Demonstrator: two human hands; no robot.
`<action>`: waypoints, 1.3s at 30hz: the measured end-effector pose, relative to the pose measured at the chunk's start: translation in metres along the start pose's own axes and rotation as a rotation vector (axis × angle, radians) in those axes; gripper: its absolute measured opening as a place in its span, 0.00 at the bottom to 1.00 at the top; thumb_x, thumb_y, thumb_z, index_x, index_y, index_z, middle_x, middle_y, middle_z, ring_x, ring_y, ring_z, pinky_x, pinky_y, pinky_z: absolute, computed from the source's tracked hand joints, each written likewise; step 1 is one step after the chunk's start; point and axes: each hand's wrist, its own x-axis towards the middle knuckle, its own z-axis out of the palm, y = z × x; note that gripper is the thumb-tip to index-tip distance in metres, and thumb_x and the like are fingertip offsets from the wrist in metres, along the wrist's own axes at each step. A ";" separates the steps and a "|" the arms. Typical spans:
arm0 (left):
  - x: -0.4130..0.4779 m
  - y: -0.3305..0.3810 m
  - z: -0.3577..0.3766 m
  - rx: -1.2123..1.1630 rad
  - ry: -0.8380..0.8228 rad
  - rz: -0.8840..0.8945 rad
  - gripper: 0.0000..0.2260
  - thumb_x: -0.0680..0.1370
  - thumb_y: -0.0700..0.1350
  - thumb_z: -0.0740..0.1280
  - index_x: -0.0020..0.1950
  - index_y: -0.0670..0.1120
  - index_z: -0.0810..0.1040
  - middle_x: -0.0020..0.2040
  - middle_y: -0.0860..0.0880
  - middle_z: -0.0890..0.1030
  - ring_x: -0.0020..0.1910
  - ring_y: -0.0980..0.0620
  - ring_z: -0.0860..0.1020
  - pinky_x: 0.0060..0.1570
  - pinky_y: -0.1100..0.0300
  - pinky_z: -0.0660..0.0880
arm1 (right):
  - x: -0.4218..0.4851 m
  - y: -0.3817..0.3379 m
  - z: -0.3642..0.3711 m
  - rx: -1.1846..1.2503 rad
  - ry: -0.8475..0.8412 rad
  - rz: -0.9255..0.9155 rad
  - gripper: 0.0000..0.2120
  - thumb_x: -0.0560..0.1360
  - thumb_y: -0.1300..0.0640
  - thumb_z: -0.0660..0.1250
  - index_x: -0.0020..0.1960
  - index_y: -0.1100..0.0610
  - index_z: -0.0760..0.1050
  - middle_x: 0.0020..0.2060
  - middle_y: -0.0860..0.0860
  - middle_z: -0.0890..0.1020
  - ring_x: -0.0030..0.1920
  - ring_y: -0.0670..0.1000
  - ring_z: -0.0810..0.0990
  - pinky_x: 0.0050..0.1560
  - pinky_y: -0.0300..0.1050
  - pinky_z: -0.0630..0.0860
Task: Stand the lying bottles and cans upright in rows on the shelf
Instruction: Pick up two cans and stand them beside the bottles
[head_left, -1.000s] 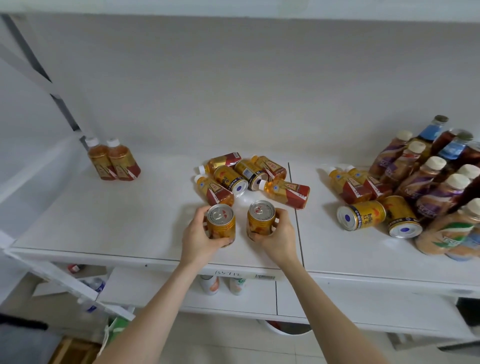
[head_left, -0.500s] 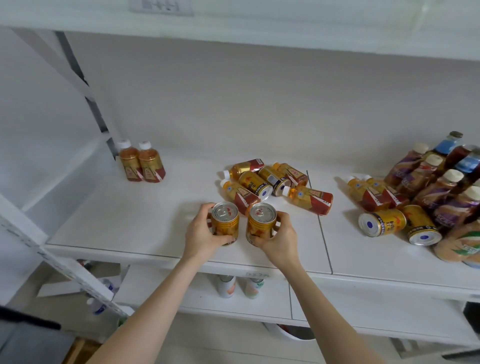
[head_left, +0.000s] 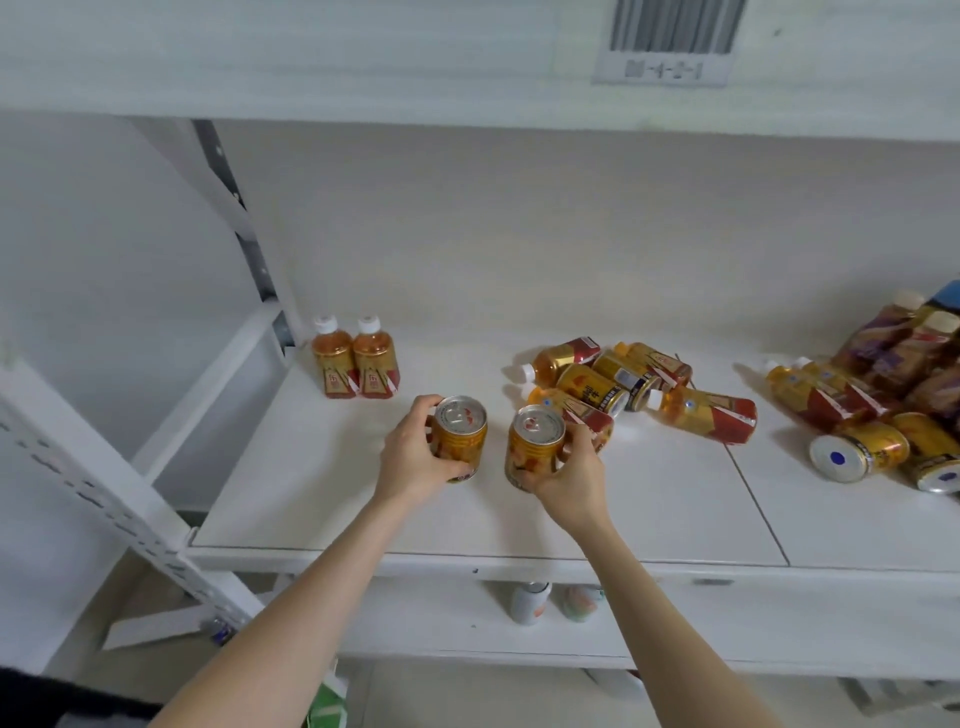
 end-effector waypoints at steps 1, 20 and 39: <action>0.006 -0.004 -0.004 -0.004 0.008 -0.001 0.37 0.54 0.46 0.82 0.58 0.57 0.69 0.51 0.54 0.78 0.50 0.49 0.79 0.52 0.54 0.77 | 0.005 -0.003 0.007 0.012 -0.014 -0.004 0.33 0.60 0.60 0.80 0.57 0.48 0.65 0.45 0.36 0.76 0.44 0.28 0.76 0.35 0.24 0.72; 0.112 -0.076 -0.014 -0.035 0.086 0.029 0.38 0.57 0.43 0.82 0.65 0.50 0.72 0.57 0.51 0.81 0.55 0.49 0.78 0.56 0.52 0.76 | 0.107 -0.013 0.122 -0.102 0.000 0.074 0.34 0.61 0.60 0.80 0.60 0.57 0.66 0.50 0.49 0.76 0.50 0.51 0.77 0.49 0.47 0.76; 0.126 -0.068 0.003 0.185 0.129 0.027 0.32 0.70 0.48 0.75 0.71 0.46 0.66 0.50 0.40 0.83 0.51 0.38 0.80 0.49 0.43 0.77 | 0.139 -0.008 0.125 -0.175 -0.043 0.067 0.38 0.63 0.57 0.78 0.68 0.56 0.64 0.60 0.54 0.78 0.60 0.56 0.78 0.60 0.55 0.76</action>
